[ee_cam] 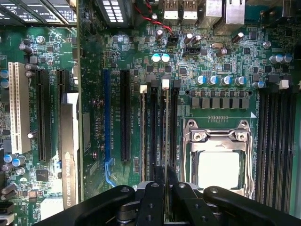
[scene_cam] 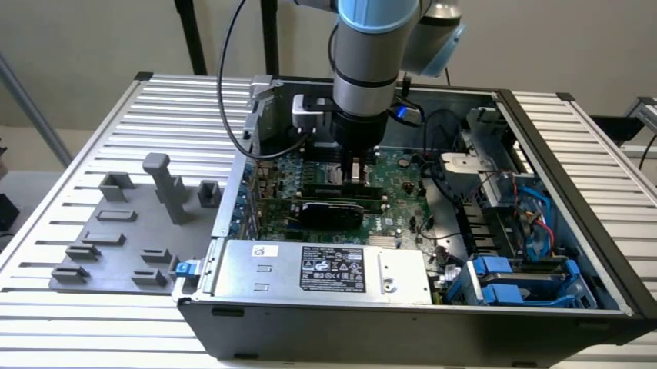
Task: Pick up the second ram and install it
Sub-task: 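Insert the second ram into the second slot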
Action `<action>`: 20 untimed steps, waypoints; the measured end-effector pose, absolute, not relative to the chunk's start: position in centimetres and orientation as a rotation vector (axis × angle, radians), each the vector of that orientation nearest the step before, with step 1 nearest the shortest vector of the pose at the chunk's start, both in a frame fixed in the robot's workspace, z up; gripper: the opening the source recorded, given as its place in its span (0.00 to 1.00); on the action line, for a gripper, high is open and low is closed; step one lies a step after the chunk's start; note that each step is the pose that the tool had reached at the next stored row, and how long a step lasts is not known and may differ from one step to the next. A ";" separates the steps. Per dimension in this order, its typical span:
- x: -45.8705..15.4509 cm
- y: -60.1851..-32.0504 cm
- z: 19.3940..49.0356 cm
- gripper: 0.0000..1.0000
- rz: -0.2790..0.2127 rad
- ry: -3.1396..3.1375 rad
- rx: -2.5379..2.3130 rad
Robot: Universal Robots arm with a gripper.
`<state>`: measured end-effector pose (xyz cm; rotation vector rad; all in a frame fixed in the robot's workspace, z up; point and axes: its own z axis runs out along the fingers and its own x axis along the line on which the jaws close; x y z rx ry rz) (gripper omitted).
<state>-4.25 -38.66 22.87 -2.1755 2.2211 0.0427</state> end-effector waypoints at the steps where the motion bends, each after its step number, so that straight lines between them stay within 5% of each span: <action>1: -4.3 -38.7 22.8 0.14 0.043 2.219 -2.177; 20: -4.4 -38.4 22.5 0.14 0.043 2.217 -2.181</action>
